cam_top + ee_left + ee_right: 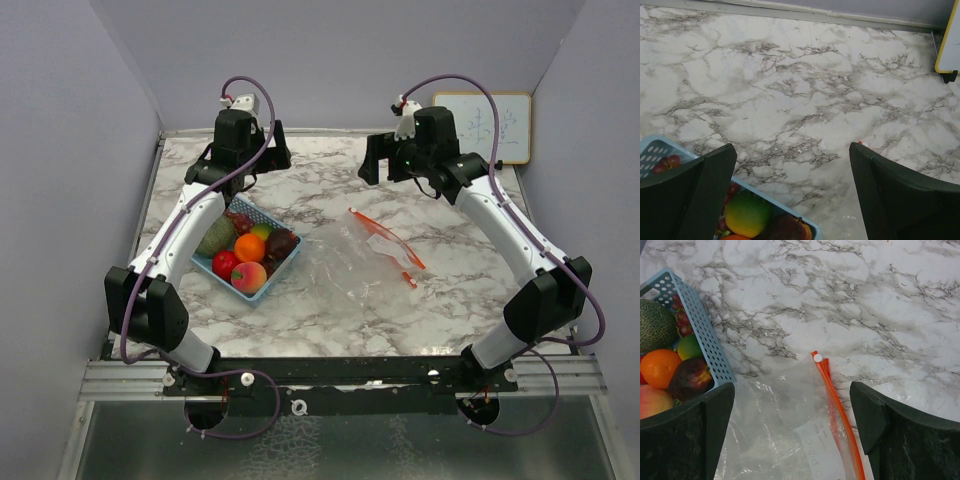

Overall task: Place the food in the zip-top bag and seal the zipper
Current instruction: Pick up the zipper food storage bag at the center of the board.

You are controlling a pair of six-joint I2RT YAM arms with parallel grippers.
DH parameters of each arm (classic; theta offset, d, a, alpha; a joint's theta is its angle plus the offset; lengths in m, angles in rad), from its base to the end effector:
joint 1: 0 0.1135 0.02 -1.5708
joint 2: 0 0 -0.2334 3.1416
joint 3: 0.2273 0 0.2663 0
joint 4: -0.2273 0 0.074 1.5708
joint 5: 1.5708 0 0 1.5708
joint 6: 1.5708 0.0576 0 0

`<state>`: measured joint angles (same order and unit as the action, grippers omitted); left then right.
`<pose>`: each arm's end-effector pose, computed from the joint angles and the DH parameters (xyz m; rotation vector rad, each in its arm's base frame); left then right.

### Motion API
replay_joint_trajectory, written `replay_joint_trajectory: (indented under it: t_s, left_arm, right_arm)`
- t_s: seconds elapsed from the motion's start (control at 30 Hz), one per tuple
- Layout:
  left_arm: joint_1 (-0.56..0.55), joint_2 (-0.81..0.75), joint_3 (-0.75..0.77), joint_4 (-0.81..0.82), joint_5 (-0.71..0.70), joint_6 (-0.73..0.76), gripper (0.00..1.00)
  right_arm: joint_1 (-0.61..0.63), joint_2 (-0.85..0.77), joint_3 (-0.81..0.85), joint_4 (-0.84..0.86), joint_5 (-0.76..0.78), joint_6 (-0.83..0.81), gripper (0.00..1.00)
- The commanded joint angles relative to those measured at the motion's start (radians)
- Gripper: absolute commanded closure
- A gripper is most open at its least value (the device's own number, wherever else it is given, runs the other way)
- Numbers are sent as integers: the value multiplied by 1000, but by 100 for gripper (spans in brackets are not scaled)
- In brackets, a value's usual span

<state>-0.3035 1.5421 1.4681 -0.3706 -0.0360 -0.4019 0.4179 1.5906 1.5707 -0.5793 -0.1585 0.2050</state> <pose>0.3778 -0.1161 0.3309 -0.1234 2.0356 -0.4102 0.3558 0.1679 0.3279 -0.3266 2.1856 0.5241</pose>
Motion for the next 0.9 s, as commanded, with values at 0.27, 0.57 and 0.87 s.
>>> replay_joint_trajectory:
  t_s: [0.27,0.57,0.87]
  left_arm:
    - [30,-151,-152,250,185,159,1]
    - [39,-175,-204,242,249,139,1]
    - [38,-160,-215,234,301,141,2]
  right_arm:
    - [-56,-12,-107,27,-117,48,0]
    - [-188,38,-281,116,-330,-3,4]
    - [-189,16,-477,170,-315,-16,3]
